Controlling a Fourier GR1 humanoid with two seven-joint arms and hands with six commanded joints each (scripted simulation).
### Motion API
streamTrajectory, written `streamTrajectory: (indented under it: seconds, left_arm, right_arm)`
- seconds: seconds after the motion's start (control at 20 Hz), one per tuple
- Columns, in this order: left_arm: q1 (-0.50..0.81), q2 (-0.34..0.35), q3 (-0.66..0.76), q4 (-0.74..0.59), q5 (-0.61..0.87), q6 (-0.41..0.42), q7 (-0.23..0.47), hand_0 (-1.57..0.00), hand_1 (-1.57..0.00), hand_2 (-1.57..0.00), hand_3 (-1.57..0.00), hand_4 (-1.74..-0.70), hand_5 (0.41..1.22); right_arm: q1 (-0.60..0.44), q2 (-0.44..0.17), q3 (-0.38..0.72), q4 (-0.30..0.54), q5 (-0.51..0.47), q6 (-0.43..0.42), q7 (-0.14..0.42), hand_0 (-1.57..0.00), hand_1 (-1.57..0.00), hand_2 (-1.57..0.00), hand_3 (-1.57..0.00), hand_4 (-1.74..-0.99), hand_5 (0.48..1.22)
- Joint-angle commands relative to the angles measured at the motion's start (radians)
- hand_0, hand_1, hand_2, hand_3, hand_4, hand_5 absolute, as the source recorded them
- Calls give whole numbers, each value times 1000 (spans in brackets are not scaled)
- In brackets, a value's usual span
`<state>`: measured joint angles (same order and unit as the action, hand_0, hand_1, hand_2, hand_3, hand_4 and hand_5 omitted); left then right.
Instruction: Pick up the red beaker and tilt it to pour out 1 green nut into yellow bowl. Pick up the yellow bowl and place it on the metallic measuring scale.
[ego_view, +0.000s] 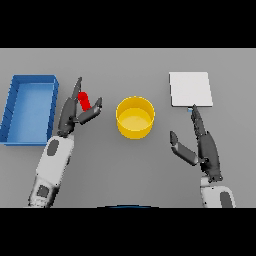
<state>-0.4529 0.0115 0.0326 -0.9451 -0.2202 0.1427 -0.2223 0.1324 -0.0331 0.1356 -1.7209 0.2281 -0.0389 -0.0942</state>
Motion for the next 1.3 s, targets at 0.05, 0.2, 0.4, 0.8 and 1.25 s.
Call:
streamTrajectory:
  seconds: [0.05,0.2,0.4,0.8,1.25]
  left_arm:
    - [-29,8,11,35,0,2,-17,1,1,1,1,-1260,676]
    - [-77,2,20,91,-4,14,-33,1,1,1,1,-1271,692]
    - [-105,-24,54,149,7,69,-78,-572,-606,-600,-421,-1424,860]
    - [-136,-37,78,182,28,77,-138,-1403,-1409,-1408,-1336,-1654,1127]
    - [-168,57,-52,44,-91,64,-35,-1549,-1549,-1549,-1539,-1729,1134]
  right_arm:
    - [25,5,13,-15,7,0,-39,1,1,1,1,-1266,692]
    - [8,1,-3,-8,-5,-2,-20,1,1,1,1,-1265,691]
    - [11,3,6,-17,13,-11,-25,1,1,1,1,-1247,688]
    - [-6,8,9,7,27,-19,-18,1,1,1,1,-1207,677]
    - [-5,-7,15,15,80,-48,-43,1,1,1,1,-1103,656]
